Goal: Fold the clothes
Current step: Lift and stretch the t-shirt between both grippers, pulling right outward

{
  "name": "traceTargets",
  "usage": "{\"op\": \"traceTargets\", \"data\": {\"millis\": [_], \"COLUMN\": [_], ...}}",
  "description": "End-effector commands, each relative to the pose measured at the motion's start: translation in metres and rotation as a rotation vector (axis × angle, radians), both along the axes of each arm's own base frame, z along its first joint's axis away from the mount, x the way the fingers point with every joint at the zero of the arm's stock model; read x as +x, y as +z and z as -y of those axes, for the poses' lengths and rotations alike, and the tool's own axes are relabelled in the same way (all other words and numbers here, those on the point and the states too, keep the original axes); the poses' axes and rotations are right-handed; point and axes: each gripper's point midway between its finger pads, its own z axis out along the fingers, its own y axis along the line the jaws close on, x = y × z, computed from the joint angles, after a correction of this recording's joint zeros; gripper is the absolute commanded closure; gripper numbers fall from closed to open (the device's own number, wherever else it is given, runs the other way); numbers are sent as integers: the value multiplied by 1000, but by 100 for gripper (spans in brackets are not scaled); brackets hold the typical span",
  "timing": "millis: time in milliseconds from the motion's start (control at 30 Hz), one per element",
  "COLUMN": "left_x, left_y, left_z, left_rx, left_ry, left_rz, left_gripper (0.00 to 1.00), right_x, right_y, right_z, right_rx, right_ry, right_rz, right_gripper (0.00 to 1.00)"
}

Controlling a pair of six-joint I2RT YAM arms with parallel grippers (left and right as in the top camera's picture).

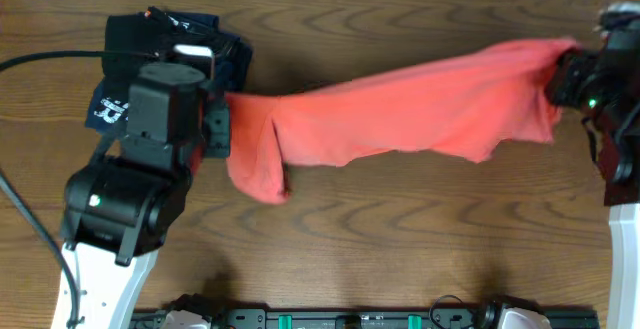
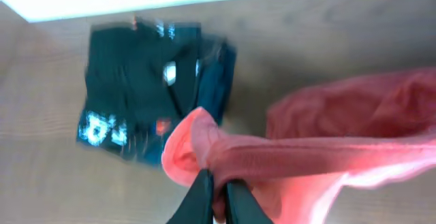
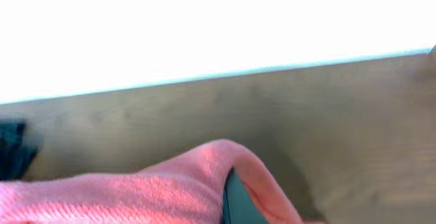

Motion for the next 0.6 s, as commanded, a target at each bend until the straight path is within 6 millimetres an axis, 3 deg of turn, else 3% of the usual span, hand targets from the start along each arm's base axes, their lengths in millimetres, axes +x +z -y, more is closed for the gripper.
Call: {"op": "traceTargets", "data": {"millis": [0,200,367,467,567], "left_x": [-2,-23,-47,-66,-81], "left_y": [24,44,40,34,34], "left_z": [-5,-11,-9,-11,-16], "left_rx": [15,-6,-30,-34,-34], "left_ry": [-12,-16,-59,-76,-76], "left_rz": [96,167,134,96,97], "left_gripper": [94,94,94,94,94], "right_x": [-3,-19,-38,-53,-73], "right_y": [22,7,-2,10,33], "right_z": [18,22,17,13,9], "right_rx": [-7,38,51,70,91], "right_ry": [-78,-115,-116,-129,-152], "right_rz": [74,0,-58,-30,51], "right_gripper": [99,99,99,99,99]}}
